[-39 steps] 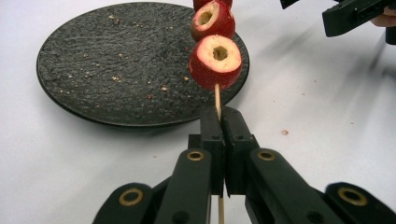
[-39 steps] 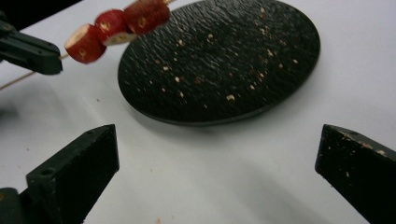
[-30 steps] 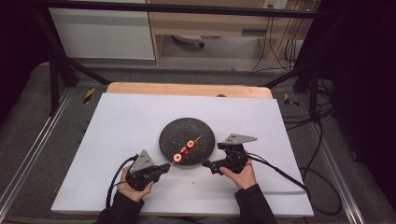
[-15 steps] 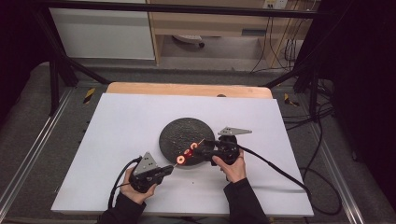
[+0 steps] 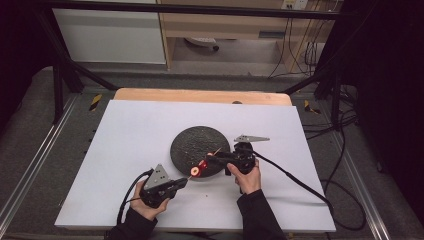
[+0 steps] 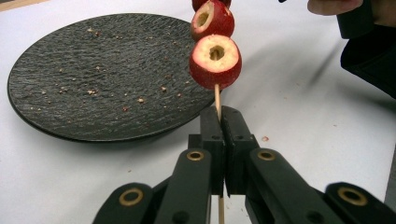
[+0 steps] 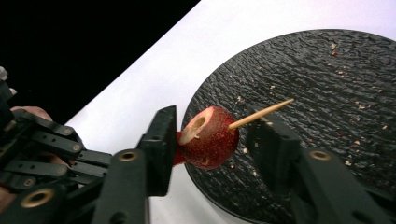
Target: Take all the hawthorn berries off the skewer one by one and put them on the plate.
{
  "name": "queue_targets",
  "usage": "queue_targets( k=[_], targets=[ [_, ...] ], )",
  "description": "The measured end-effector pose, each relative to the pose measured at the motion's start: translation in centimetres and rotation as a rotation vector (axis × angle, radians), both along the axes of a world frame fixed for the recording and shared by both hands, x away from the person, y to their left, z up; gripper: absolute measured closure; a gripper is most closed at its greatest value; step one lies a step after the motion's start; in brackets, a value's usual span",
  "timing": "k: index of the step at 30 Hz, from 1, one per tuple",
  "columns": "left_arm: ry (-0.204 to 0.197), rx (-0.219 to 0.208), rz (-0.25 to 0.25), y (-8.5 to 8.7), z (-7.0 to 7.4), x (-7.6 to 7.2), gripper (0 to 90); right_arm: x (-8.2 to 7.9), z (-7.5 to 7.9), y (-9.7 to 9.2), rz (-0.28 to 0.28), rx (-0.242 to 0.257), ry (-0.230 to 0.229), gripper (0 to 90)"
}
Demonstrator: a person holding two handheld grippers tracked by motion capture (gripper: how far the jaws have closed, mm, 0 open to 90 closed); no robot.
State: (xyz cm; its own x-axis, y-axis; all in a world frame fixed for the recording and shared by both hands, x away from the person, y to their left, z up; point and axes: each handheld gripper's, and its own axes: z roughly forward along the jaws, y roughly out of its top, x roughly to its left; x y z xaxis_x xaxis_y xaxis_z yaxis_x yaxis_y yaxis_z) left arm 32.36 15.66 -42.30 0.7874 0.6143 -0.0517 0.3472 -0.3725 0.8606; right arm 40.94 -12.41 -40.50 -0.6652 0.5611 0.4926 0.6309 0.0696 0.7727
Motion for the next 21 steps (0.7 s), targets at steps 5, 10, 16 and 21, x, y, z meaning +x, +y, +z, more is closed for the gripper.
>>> queue_targets(
  k=[5,10,16,21],
  targets=[
    [-0.009,-0.006,-0.002,0.0,0.0,0.0,88.1,0.1,0.3,-0.1,0.002,0.035,0.015,60.6],
    [-0.018,-0.012,0.001,0.1,0.1,-0.1,88.1,0.1,0.7,-0.4,-0.007,0.046,0.009,60.9],
    [-0.023,-0.025,0.002,0.4,0.3,-0.1,88.1,0.4,1.6,-1.1,-0.059,0.053,-0.021,60.9],
    [-0.025,-0.028,0.005,0.5,0.4,-0.1,88.1,0.9,2.6,-2.1,-0.088,0.047,-0.046,61.0]
  ],
)
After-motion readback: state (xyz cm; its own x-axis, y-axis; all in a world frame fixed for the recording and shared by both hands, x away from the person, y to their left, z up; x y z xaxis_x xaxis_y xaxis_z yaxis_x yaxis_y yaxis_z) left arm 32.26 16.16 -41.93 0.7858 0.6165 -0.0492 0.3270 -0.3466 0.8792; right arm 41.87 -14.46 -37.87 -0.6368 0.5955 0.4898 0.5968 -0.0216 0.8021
